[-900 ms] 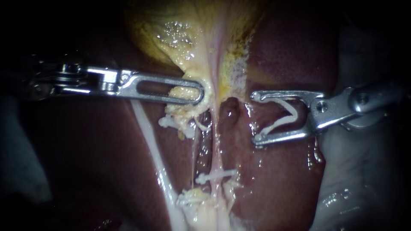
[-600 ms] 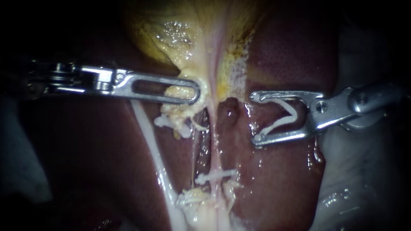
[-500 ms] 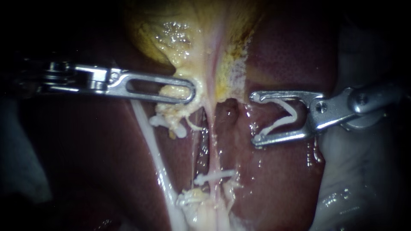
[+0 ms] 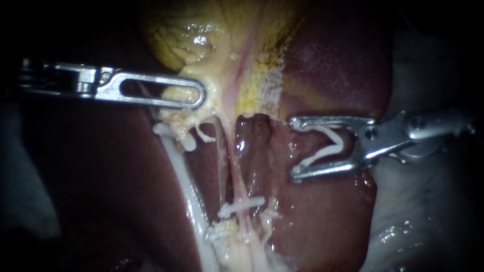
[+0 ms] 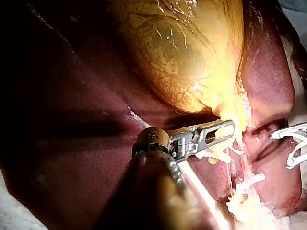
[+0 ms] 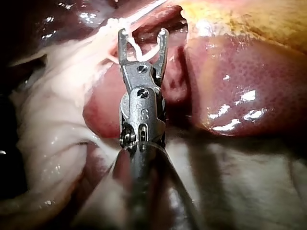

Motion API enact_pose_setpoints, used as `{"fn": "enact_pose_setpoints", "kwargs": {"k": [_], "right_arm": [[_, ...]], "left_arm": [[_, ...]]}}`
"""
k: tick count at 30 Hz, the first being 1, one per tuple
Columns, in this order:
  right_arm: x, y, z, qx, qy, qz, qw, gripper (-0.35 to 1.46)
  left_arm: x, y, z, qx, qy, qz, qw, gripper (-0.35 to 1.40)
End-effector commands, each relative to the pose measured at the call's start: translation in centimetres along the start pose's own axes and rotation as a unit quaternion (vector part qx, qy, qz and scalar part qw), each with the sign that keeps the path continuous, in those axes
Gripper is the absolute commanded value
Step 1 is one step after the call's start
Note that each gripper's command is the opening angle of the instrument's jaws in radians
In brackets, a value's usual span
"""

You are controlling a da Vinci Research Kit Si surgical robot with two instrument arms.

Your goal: Clipping second clip right tube

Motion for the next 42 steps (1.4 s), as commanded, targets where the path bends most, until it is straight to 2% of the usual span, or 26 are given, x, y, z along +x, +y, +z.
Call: {"fn": "enact_pose_setpoints", "kwargs": {"k": [1, 6, 12, 18, 25, 33, 36, 39, 40, 42], "right_arm": [[-0.05, 0.01, 0.09, 0.002, -0.004, 0.011, 0.9999, 0.49], [-0.22, 0.06, 0.36, 0.004, -0.015, 0.045, 0.9989, 0.49], [-0.35, 0.09, 0.61, 0.012, -0.017, 0.070, 0.9973, 0.48], [-0.42, 0.05, 0.84, 0.024, -0.021, 0.081, 0.9962, 0.48], [-0.49, -0.03, 1.00, 0.043, -0.015, 0.099, 0.9941, 0.47], [-0.46, -0.11, 1.07, 0.064, -0.005, 0.109, 0.9919, 0.42], [-0.45, -0.12, 1.06, 0.066, -0.005, 0.109, 0.9918, 0.35], [-0.46, -0.11, 1.06, 0.067, -0.003, 0.109, 0.9918, 0.21], [-0.46, -0.10, 1.05, 0.067, -0.004, 0.109, 0.9918, 0.14], [-0.47, -0.09, 1.03, 0.069, -0.004, 0.112, 0.9914, -0.13]], "left_arm": [[0.00, 0.00, 0.00, -0.001, 0.000, 0.000, 1.0000, -0.35], [0.01, -0.02, 0.01, -0.001, -0.001, 0.000, 1.0000, -0.35], [0.02, -0.05, 0.03, -0.002, -0.002, -0.001, 1.0000, -0.35], [0.03, -0.05, 0.05, -0.003, -0.002, 0.000, 1.0000, -0.35], [0.03, -0.05, 0.05, -0.003, -0.002, 0.000, 1.0000, -0.35], [0.03, -0.05, 0.06, -0.003, -0.002, -0.001, 1.0000, -0.35], [0.03, -0.05, 0.06, -0.003, -0.002, -0.001, 1.0000, -0.35], [0.03, -0.05, 0.06, -0.003, -0.002, -0.001, 1.0000, -0.35], [0.03, -0.05, 0.06, -0.003, -0.002, -0.001, 1.0000, -0.35], [0.03, -0.05, 0.06, -0.003, -0.002, 0.000, 1.0000, -0.35]]}}
